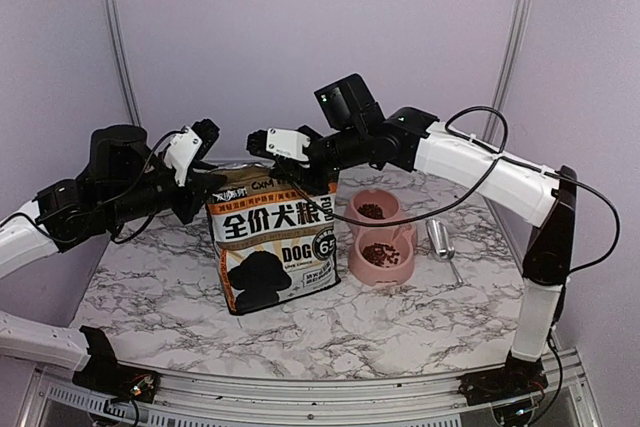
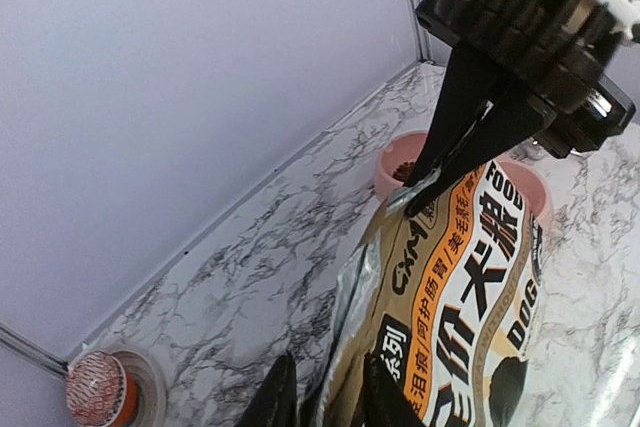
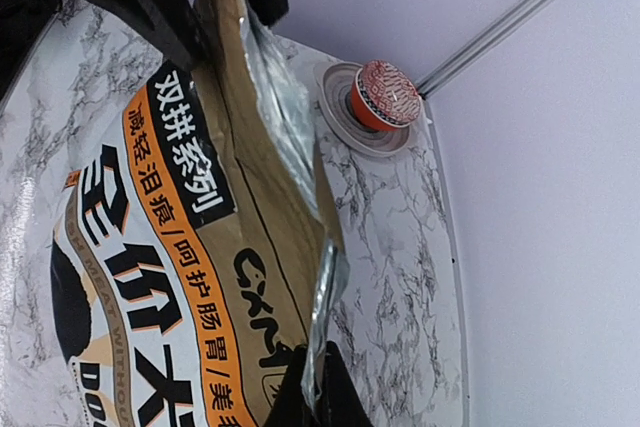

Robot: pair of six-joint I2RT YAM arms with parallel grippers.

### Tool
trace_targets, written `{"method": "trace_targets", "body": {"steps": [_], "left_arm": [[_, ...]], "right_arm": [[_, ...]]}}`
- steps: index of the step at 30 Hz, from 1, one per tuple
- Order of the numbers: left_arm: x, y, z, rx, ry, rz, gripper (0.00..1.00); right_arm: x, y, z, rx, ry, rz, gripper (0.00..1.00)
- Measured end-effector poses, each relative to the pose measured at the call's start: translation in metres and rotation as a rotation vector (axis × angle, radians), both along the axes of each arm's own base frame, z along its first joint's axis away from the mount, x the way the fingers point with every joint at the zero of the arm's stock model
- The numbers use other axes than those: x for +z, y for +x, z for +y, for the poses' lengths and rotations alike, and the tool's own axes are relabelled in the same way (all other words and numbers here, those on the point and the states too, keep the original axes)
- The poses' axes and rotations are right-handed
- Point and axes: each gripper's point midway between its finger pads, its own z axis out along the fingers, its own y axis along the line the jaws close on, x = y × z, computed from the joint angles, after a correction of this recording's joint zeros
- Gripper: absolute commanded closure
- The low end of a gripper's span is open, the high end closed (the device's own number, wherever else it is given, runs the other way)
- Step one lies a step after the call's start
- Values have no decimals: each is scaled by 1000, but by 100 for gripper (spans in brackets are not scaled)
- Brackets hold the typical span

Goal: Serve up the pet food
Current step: Press the seal on the pet food bag, then move the pet food bag to the corner of the board.

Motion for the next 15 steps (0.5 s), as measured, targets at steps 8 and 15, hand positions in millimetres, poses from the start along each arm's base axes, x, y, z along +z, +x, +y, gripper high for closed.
{"method": "trace_targets", "body": {"steps": [8, 15], "left_arm": [[34, 20, 56, 255, -25, -123, 62], [56, 26, 101, 433, -98, -210, 61]], "right_arm": [[3, 60, 9, -137, 31, -102, 100], [3, 122, -6, -285, 50, -203, 100]]}}
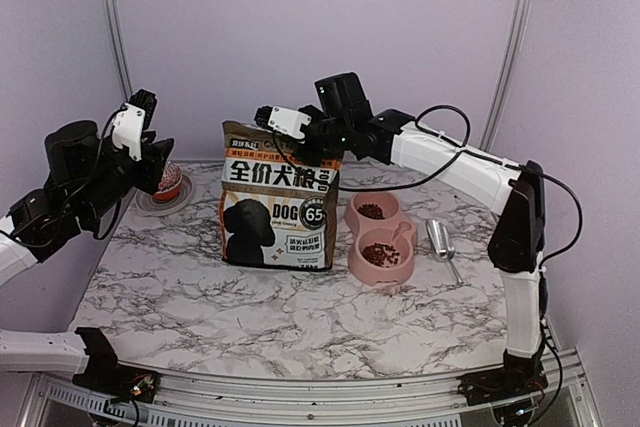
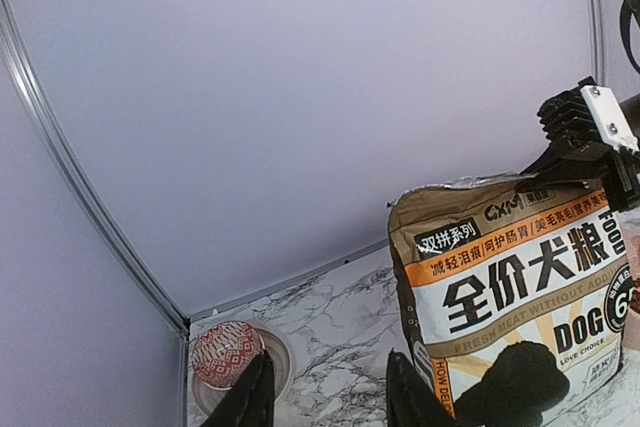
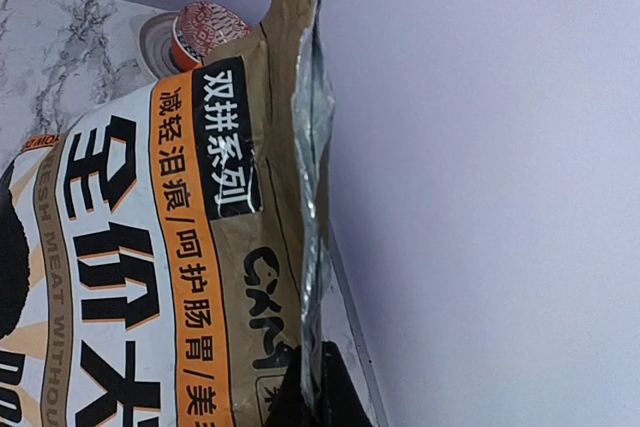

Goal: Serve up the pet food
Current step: Move the pet food bag to the corner of the board.

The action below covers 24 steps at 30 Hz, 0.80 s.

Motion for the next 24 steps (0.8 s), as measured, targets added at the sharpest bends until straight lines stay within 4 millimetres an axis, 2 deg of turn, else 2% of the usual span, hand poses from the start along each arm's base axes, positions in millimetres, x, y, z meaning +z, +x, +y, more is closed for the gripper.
{"method": "trace_targets", "body": {"steps": [6, 11, 18, 24], "left_arm": [[-4, 4, 10, 52, -2, -8, 59], [-4, 6, 13, 69, -8, -13, 59], [-4, 12, 25, 113, -15, -11, 58], [-4, 14, 27, 111, -28, -8, 58]], "right_arm": [[0, 54, 1, -84, 24, -109, 100], [0, 91, 3, -110, 50, -212, 100], [3, 128, -7, -144, 84, -332, 100], [5, 148, -17, -136, 124, -410, 100]]}}
